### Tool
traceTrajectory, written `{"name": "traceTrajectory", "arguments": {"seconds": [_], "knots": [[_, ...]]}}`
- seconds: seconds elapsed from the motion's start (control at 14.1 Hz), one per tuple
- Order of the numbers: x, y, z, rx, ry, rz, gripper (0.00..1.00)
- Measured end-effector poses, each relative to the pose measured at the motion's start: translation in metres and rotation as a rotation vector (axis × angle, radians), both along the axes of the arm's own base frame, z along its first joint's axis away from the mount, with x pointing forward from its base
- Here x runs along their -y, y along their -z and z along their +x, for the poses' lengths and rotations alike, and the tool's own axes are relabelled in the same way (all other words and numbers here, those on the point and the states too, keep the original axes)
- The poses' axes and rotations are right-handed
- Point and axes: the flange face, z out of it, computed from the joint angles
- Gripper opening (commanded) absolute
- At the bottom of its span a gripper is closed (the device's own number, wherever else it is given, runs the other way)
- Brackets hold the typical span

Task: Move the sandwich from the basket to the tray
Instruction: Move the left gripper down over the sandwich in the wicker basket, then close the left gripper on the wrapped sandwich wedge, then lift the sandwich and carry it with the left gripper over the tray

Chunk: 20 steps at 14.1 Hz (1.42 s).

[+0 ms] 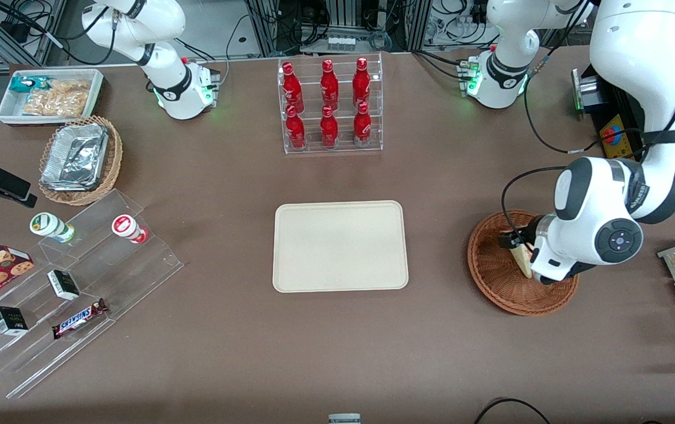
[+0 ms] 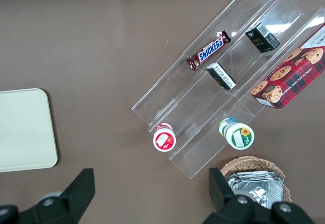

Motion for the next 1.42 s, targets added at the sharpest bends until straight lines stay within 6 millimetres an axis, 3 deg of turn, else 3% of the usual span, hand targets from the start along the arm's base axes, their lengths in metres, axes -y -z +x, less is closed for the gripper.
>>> {"name": "traceTrajectory", "arguments": {"seconds": [0.42, 0.85, 0.99, 1.06, 1.27, 1.42], "knots": [[-0.031, 0.033, -0.004, 0.03, -0.055, 0.012, 1.0], [-0.036, 0.077, -0.016, 0.055, -0.067, 0.007, 0.97], [-0.039, 0.083, -0.019, 0.053, -0.072, 0.007, 0.57], [-0.041, 0.083, -0.019, 0.052, -0.075, 0.007, 0.41], [-0.043, 0.082, -0.018, 0.055, -0.08, 0.007, 0.19], [-0.043, 0.078, -0.017, 0.062, -0.08, 0.007, 0.15]]}}
